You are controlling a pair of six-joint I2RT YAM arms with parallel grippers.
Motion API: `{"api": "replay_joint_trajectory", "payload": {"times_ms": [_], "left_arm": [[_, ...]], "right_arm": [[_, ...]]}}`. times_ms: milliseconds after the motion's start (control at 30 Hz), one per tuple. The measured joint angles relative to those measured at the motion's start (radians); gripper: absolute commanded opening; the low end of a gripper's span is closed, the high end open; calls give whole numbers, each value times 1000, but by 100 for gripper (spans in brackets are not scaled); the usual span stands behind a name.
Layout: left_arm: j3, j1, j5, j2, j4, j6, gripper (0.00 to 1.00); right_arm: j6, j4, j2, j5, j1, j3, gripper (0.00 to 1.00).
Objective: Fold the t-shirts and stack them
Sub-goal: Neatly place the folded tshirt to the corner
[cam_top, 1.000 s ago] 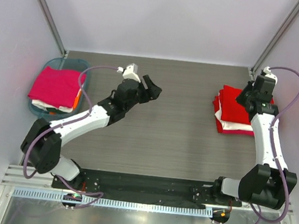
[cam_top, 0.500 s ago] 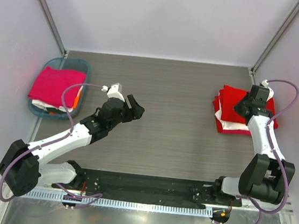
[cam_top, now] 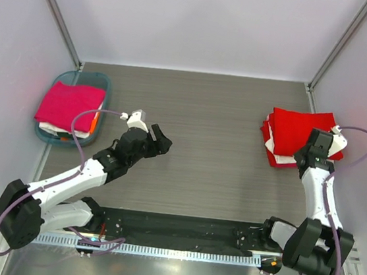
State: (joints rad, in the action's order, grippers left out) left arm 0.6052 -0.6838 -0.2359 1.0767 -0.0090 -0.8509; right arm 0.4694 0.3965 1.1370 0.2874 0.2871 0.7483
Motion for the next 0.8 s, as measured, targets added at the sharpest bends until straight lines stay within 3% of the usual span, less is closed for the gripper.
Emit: {"api": "replay_joint_trajectory", "payload": {"times_ms": [300, 567, 800], "left_arm": [[-4, 0, -6, -50, -33, 19, 73], [-4, 8, -26, -72, -74, 26, 73], [-4, 13, -26, -72, -82, 31, 73]], "right_arm": [[1, 20, -51, -93, 6, 26, 1], [6, 17, 134, -264, -21, 150, 1], [14, 22, 229, -288, -52, 165, 1]]}}
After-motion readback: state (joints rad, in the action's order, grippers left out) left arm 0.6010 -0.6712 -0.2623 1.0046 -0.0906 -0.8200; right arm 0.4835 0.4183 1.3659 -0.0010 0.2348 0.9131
